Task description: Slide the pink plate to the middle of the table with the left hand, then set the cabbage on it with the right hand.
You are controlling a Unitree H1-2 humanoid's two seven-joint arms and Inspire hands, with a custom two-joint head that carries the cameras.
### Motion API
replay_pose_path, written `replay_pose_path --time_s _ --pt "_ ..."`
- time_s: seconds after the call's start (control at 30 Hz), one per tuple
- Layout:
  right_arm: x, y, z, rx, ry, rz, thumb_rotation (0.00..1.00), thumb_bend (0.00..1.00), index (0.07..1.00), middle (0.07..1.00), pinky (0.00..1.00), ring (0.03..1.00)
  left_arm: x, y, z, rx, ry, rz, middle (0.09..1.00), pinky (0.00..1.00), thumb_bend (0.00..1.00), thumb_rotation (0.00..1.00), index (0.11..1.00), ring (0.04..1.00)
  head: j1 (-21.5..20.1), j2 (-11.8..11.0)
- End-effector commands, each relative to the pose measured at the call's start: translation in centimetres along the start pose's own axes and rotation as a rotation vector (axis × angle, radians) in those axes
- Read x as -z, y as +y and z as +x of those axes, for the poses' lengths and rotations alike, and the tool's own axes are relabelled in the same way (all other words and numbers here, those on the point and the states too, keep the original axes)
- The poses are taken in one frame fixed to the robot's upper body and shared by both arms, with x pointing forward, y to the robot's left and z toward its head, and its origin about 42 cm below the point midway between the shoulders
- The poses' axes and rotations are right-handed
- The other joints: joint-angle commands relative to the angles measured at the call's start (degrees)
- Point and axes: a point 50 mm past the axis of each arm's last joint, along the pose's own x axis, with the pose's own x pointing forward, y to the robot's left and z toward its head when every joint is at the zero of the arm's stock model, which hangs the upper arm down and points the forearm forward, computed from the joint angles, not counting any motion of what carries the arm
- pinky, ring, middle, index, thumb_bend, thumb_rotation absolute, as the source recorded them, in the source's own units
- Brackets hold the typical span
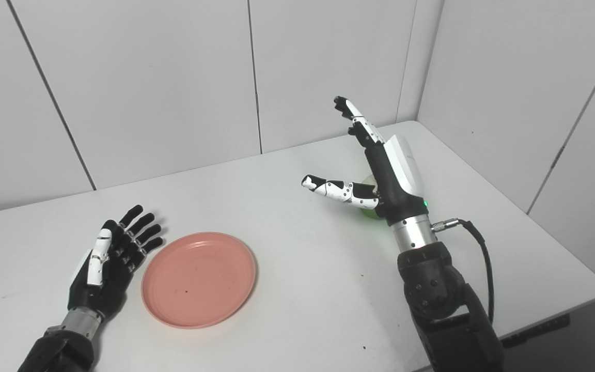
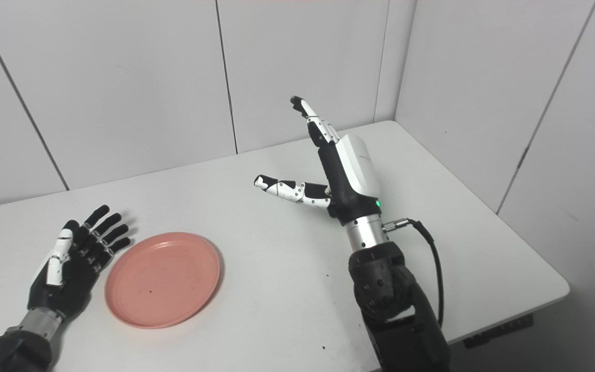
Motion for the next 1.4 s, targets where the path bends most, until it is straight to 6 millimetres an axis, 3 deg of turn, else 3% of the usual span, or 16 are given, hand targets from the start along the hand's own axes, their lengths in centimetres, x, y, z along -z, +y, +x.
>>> replay_pose_path --time_s 0.0,0.37,0.4,0.43,0.47,0.5,0.53,0.6,0.63,0.8,0.93,1.03,1.17,1.23,1.37 --pt "-0.8 -2.7 1.7 0.064 -0.012 -0.075 0.70 0.99 0.992 0.974 0.89 0.950 5.0 2.1 -4.1 -0.080 0.161 -0.055 0.869 0.81 0.49 0.96 0.865 0.843 -0.1 0.0" --pt "1.9 -5.9 1.8 0.082 0.150 -0.140 0.65 1.00 1.000 1.000 0.89 0.997 4.9 2.6 -4.2 -0.084 0.164 -0.051 0.865 0.81 0.48 0.95 0.864 0.838 -0.4 0.8" --pt "2.2 -6.2 1.7 0.081 0.169 -0.138 0.65 1.00 1.000 1.000 0.78 0.925 4.8 2.6 -4.2 -0.084 0.163 -0.052 0.865 0.81 0.48 0.95 0.865 0.838 -0.4 0.8" --pt "2.5 -6.5 1.6 0.082 0.190 -0.138 0.65 1.00 1.000 1.000 0.74 0.900 4.8 2.6 -4.2 -0.085 0.161 -0.052 0.865 0.81 0.48 0.95 0.865 0.838 -0.6 1.0" --pt "2.9 -6.8 1.6 0.079 0.211 -0.150 0.65 1.00 1.000 1.000 0.59 0.768 4.8 2.6 -4.2 -0.084 0.160 -0.052 0.866 0.81 0.48 0.94 0.866 0.838 -0.6 1.0" --pt "3.2 -7.1 1.5 0.074 0.231 -0.167 0.66 1.00 1.000 1.000 0.57 0.763 4.7 2.7 -4.2 -0.082 0.159 -0.053 0.867 0.81 0.48 0.94 0.866 0.839 -0.7 1.2" --pt "3.5 -7.3 1.4 0.070 0.248 -0.183 0.67 1.00 1.000 1.000 0.60 0.801 4.7 2.7 -4.3 -0.081 0.159 -0.052 0.868 0.81 0.48 0.94 0.866 0.841 -0.7 1.2" --pt "4.1 -7.7 1.2 0.070 0.275 -0.191 0.67 1.00 1.000 1.000 0.75 0.944 4.7 2.9 -4.3 -0.081 0.161 -0.050 0.866 0.82 0.48 0.94 0.865 0.840 -0.8 1.3" --pt "4.5 -7.8 1.0 0.073 0.287 -0.189 0.66 1.00 1.000 1.000 0.76 0.960 4.7 2.9 -4.3 -0.083 0.163 -0.050 0.865 0.82 0.48 0.94 0.865 0.839 -0.8 1.4" --pt "5.9 -7.6 0.3 0.077 0.329 -0.200 0.64 1.00 1.000 1.000 0.77 0.939 4.5 3.1 -4.4 -0.085 0.166 -0.047 0.866 0.82 0.47 0.95 0.869 0.839 -0.7 1.9" --pt "6.9 -6.9 0.4 0.062 0.358 -0.206 0.64 1.00 1.000 1.000 0.67 0.864 4.4 3.0 -4.5 -0.085 0.162 -0.044 0.865 0.82 0.47 0.96 0.866 0.837 -0.5 2.3" --pt "7.7 -6.3 0.6 0.045 0.367 -0.206 0.64 1.00 1.000 1.000 0.74 0.915 4.3 3.0 -4.6 -0.083 0.160 -0.038 0.867 0.82 0.47 0.96 0.864 0.841 -0.4 2.6" --pt "8.5 -5.5 1.2 0.029 0.369 -0.179 0.65 1.00 1.000 1.000 0.73 0.900 4.2 3.0 -4.7 -0.083 0.160 -0.036 0.865 0.82 0.47 0.96 0.864 0.841 -0.1 3.0" --pt "8.8 -5.1 1.5 0.020 0.381 -0.159 0.64 1.00 1.000 1.000 0.57 0.738 4.1 3.0 -4.7 -0.079 0.157 -0.036 0.866 0.82 0.47 0.96 0.864 0.843 -0.1 3.0" --pt "9.3 -4.4 2.0 -0.017 0.402 -0.192 0.68 1.00 1.000 1.000 0.78 0.962 4.0 3.1 -4.9 -0.082 0.158 -0.040 0.870 0.82 0.47 0.95 0.865 0.843 0.1 3.5"
